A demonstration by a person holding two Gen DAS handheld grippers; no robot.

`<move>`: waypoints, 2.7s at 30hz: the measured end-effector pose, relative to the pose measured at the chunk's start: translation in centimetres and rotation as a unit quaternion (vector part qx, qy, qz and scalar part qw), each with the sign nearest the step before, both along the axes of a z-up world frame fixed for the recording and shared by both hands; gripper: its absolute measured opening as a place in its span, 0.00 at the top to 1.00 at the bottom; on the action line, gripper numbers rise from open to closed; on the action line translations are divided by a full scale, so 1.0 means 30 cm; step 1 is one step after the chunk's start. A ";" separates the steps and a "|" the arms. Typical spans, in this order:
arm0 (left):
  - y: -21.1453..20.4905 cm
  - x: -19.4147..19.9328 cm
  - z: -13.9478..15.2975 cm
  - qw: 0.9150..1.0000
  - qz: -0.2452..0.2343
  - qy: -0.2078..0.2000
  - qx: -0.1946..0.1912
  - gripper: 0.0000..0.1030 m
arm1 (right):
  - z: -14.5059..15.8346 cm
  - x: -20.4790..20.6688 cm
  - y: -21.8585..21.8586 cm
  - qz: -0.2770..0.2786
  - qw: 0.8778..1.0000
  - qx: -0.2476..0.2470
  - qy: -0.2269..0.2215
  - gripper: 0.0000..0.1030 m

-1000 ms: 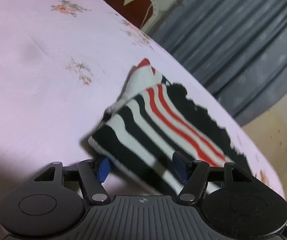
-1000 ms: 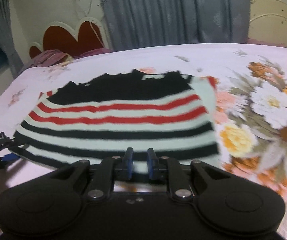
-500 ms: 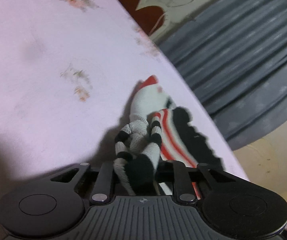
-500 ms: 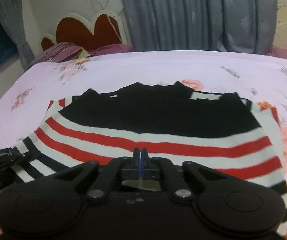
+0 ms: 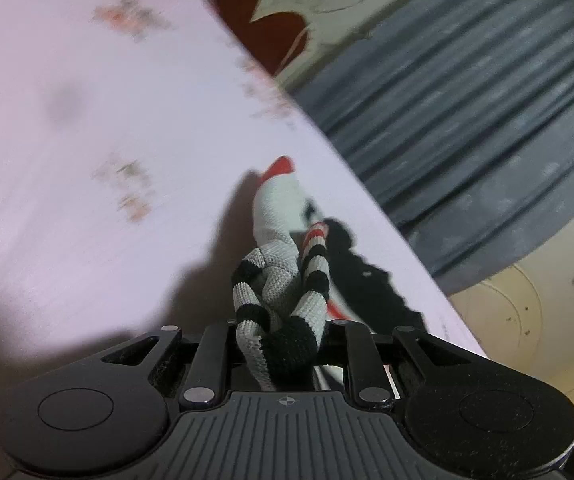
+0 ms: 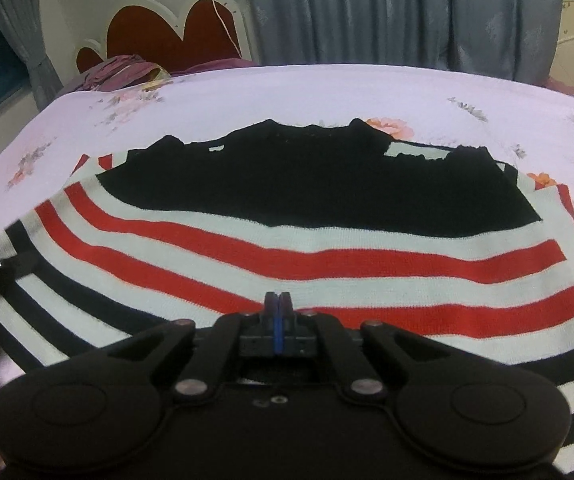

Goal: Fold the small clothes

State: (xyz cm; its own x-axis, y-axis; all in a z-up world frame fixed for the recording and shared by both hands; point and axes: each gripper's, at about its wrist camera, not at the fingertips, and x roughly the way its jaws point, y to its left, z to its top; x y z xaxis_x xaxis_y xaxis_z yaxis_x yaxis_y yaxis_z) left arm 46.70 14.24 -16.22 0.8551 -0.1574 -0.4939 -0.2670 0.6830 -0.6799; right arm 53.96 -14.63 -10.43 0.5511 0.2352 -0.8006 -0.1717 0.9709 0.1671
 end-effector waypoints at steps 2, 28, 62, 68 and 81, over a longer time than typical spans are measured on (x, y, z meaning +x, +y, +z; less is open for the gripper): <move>-0.038 0.011 0.054 1.000 -0.013 -0.009 0.018 0.83 | -0.012 0.023 -0.006 0.000 1.000 0.016 0.005 1.00; -0.893 -0.005 0.424 0.933 -0.271 -0.021 0.236 0.41 | 0.184 -0.159 -0.864 -0.165 0.965 0.202 -0.041 0.63; -0.837 0.262 0.241 0.863 -0.349 0.030 0.364 0.62 | 0.023 -0.038 -0.611 -0.100 0.991 0.087 -0.027 0.80; -0.783 0.276 0.290 0.874 -0.358 0.014 0.330 0.62 | 0.079 -0.035 -0.603 -0.095 0.993 0.068 -0.025 0.72; -0.857 0.458 0.237 0.859 -0.393 0.028 0.328 0.62 | 0.040 0.218 -0.717 -0.171 0.975 0.136 0.034 0.86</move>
State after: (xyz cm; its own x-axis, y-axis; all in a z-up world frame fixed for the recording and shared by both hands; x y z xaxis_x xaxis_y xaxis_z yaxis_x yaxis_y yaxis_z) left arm 60.44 -11.46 -9.12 0.5844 -0.3466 -0.7338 0.4311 0.8986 -0.0811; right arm 60.49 -36.13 -9.23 0.5820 0.2552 -0.7721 0.1751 0.8879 0.4254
